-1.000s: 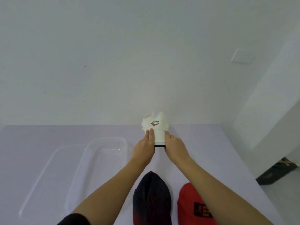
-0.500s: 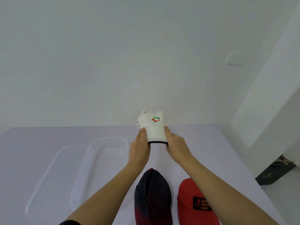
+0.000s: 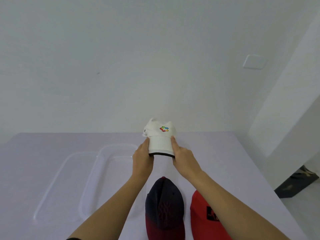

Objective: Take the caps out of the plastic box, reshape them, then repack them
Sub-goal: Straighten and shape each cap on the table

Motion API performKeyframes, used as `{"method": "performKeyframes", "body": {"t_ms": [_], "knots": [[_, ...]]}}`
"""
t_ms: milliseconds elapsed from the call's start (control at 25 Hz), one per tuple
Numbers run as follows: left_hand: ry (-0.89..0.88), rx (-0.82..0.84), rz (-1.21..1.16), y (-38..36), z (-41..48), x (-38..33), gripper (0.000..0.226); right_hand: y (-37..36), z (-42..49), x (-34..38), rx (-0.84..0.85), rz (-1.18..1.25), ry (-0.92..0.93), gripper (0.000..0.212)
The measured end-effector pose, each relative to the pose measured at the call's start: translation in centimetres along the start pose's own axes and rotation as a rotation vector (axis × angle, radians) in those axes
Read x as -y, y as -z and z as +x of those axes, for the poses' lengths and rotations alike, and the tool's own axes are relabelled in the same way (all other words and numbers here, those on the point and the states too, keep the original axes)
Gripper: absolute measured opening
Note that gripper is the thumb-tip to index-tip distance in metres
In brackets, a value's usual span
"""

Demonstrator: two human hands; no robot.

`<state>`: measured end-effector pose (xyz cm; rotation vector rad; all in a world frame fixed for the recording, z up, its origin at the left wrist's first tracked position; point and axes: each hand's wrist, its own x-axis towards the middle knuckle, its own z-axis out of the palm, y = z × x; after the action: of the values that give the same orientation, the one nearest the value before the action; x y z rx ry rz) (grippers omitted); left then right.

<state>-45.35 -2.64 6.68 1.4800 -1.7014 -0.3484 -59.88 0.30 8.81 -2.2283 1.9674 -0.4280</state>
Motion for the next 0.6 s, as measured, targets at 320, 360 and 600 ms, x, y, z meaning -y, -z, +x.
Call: {"method": "performKeyframes", "body": {"t_ms": [320, 360, 600], "knots": [[0.164, 0.128, -0.141, 0.0, -1.0, -1.3, 0.044, -0.3, -0.7, -0.6, -0.040, -0.039, -0.020, 0.069], [0.106, 0.209, -0.073, 0.1, -0.9, -1.3, 0.045, -0.5, -0.9, -1.1, -0.041, -0.070, -0.027, 0.068], [0.015, 0.348, 0.231, -0.4, -3.0, -2.4, 0.064, -0.8, -1.4, -0.6, -0.147, 0.035, -0.026, 0.067]]}}
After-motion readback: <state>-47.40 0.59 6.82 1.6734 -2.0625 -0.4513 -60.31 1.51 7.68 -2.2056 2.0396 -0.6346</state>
